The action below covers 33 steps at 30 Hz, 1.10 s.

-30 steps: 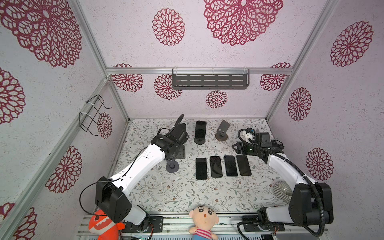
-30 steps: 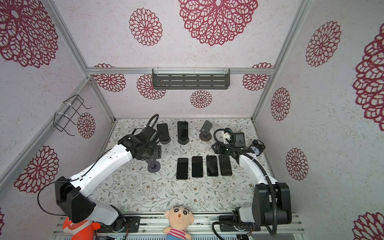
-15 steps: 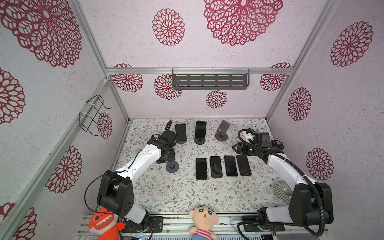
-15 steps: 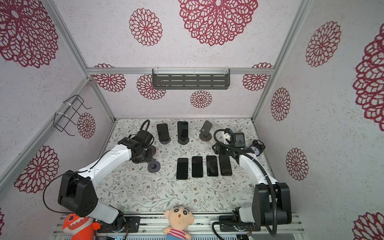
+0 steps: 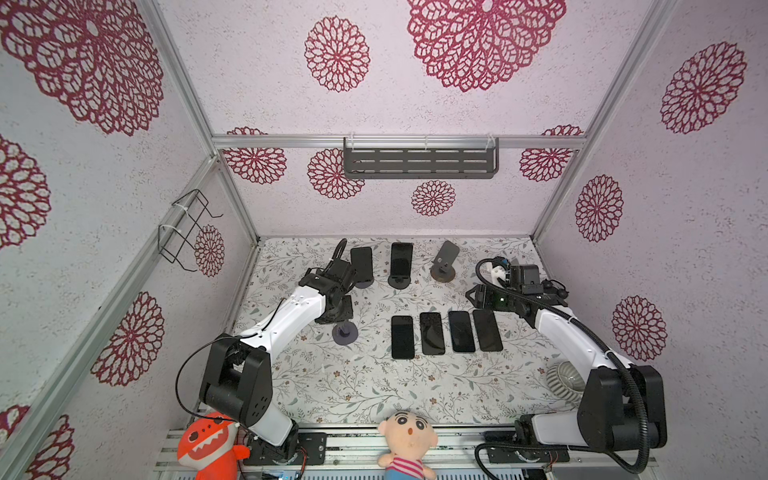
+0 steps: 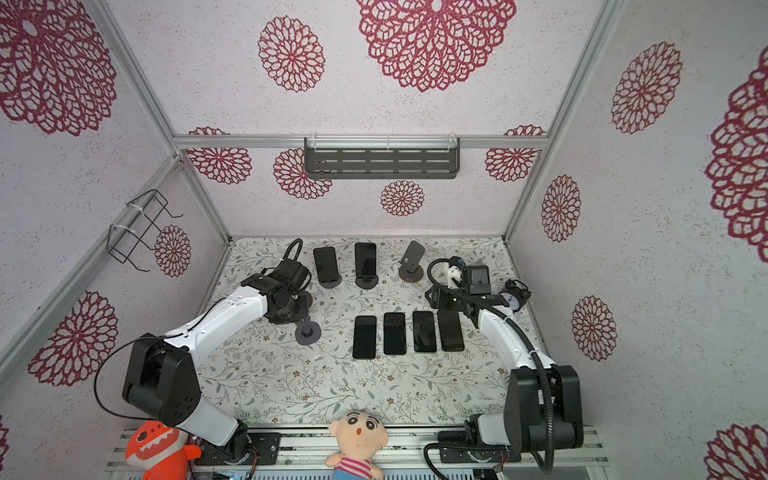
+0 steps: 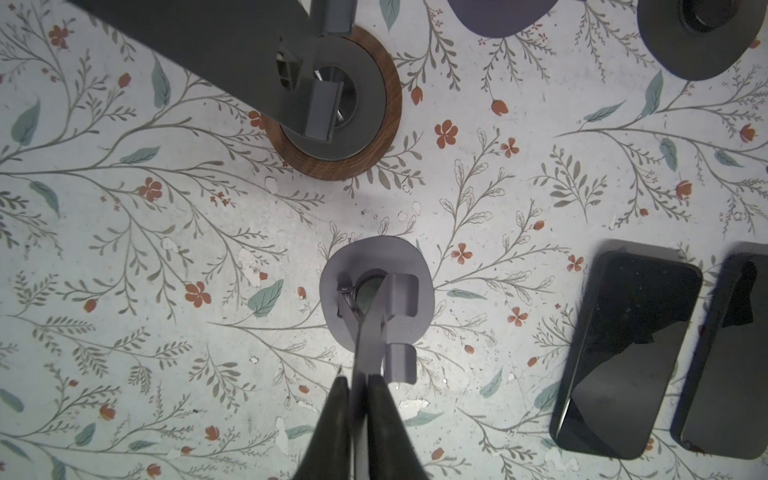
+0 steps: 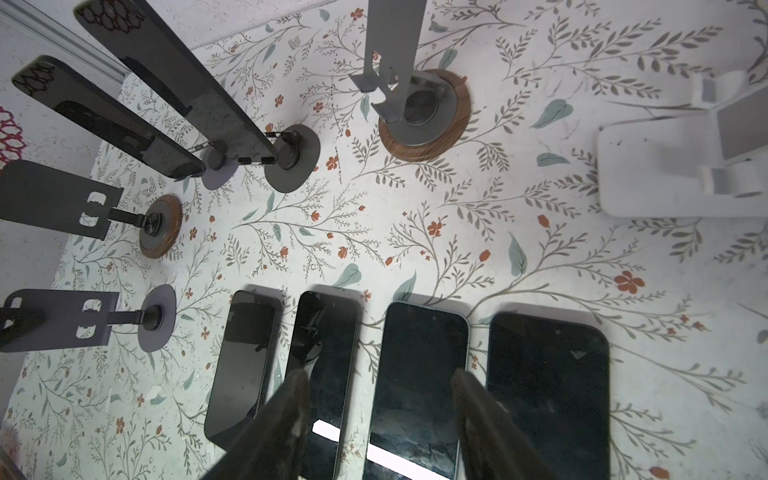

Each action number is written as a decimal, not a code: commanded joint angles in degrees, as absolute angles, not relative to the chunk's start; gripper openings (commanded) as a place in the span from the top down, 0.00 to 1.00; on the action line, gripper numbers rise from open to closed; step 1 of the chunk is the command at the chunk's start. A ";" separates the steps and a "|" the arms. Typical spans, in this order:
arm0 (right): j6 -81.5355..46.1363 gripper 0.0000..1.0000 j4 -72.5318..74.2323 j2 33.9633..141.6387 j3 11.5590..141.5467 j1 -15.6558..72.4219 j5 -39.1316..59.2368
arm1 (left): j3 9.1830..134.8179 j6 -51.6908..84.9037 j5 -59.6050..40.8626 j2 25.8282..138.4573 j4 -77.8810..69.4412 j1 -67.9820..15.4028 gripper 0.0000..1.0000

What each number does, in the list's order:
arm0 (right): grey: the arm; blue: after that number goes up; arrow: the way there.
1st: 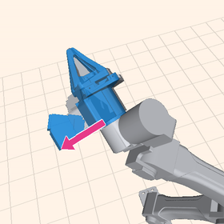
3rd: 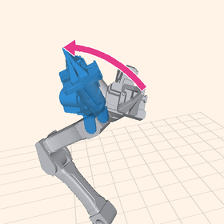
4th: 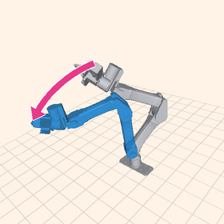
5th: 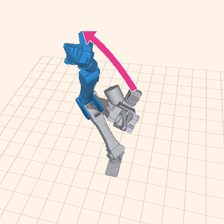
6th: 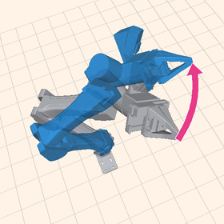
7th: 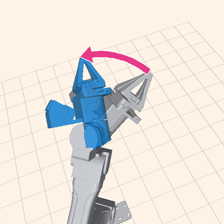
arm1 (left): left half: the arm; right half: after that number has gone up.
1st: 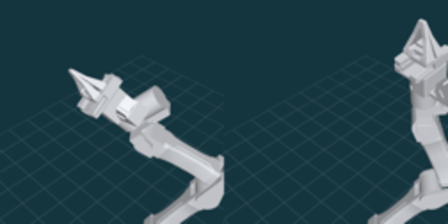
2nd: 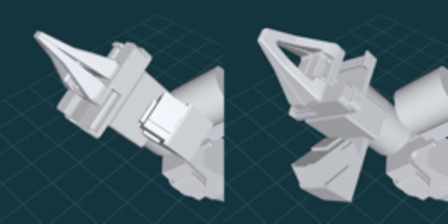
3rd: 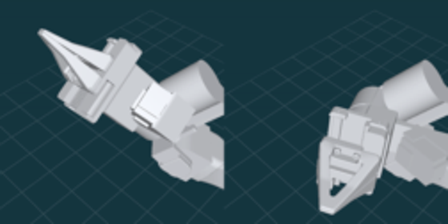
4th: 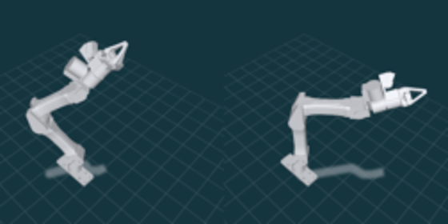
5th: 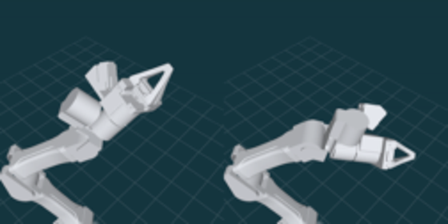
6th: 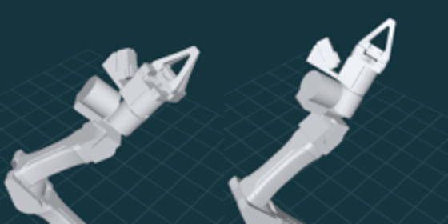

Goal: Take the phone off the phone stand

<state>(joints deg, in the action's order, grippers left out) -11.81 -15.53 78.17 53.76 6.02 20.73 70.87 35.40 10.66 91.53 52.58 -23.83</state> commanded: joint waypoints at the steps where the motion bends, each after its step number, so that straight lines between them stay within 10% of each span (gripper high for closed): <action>1: -10.03 0.41 -15.62 77.51 55.18 5.71 20.73 | 72.20 36.23 11.86 90.29 53.55 -23.73 0.92; 21: -8.79 0.41 -16.52 78.46 56.67 5.70 20.49 | 71.39 36.04 13.37 85.57 55.86 -21.87 1.00; 33: -8.81 0.41 -16.36 77.66 56.54 5.71 21.05 | 67.15 34.90 17.47 72.37 54.43 -2.51 1.00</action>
